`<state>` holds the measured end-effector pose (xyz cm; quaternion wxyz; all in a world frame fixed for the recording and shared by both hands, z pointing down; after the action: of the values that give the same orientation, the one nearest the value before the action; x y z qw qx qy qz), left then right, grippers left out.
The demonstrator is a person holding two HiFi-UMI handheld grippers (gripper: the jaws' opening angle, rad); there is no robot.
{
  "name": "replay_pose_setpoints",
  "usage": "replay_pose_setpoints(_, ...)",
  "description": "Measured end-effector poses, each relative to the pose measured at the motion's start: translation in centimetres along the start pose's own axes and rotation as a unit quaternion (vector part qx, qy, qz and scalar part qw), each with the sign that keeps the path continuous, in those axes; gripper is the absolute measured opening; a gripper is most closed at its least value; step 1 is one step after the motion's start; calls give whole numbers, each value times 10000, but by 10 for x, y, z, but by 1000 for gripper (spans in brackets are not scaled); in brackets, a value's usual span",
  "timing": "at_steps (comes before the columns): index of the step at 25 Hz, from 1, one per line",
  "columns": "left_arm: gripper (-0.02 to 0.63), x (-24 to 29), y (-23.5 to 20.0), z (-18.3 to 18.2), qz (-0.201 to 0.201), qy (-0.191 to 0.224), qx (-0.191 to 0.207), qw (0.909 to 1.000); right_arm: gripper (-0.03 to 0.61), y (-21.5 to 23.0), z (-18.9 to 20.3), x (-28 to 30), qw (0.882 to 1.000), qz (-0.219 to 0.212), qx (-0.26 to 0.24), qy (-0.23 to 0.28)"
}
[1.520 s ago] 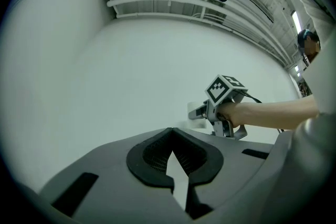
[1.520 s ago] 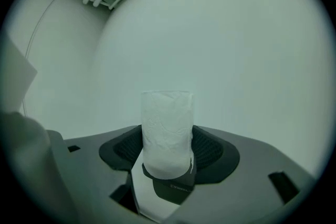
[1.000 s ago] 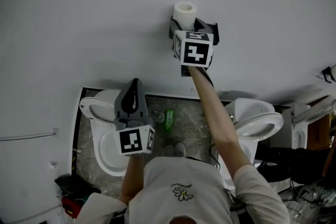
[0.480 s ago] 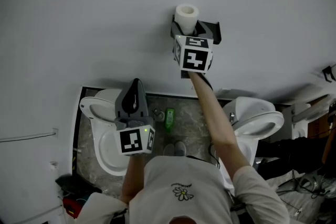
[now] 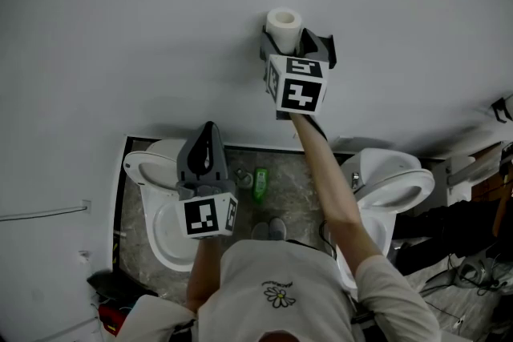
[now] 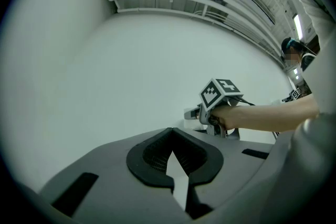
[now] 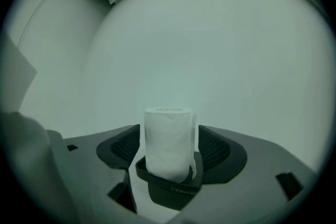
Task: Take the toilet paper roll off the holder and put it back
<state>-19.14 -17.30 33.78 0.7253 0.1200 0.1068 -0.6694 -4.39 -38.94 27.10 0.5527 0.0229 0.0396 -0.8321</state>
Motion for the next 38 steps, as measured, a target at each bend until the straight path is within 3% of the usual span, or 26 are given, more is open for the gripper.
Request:
replay_pose_setpoints(7, 17, -7, -2, -10, 90, 162, 47, 9998, 305, -8, -70, -34, 9929, -119, -262, 1158)
replay_pose_setpoints(13, 17, -6, 4, -23, 173, 324, 118, 9993, 304, 3, -133, -105, 9614, -62, -619, 2682)
replay_pose_setpoints(14, 18, -7, 5, -26, 195, 364, 133, 9991, 291, 5, -138, -119, 9547, -14, -703, 2891)
replay_pose_setpoints(16, 18, -8, 8, -31, 251, 442, 158, 9986, 166, 9, -145, -148, 9421, 118, -878, 3234)
replay_pose_setpoints(19, 17, -10, 15, -39, 332, 539, 186, 9978, 62, 19, -144, -185, 9320, 316, -1048, 3455)
replay_pose_setpoints(21, 17, -11, 19, -42, 382, 585, 213, 9973, 24, 24, -134, -205, 9308, 400, -1201, 3430)
replay_pose_setpoints(24, 17, -12, 24, -45, 440, 639, 233, 9967, 17, 28, -107, -231, 9352, 552, -1382, 3212)
replay_pose_setpoints(28, 17, -13, 31, -47, 488, 710, 227, 9960, 17, 33, -51, -258, 9516, 728, -1395, 2641)
replay_pose_setpoints(32, 17, -15, 34, -42, 535, 630, 235, 9963, 15, 37, 11, -273, 9737, 880, -1067, 1811)
replay_pose_setpoints(38, 17, -18, 39, -39, 540, 557, 204, 9968, 11, 40, 41, -283, 9832, 900, -903, 1308)
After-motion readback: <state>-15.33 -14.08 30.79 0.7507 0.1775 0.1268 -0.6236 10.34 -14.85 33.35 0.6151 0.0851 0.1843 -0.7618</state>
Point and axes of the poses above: the fingertips, and each gripper's own axes: x forward along the fingers, y to its right, z out of its underside, the point moved 8 cm from there along -x, backward along the fingers, and after that the axes turned 8 degrees about y, right-handed, at the moved point
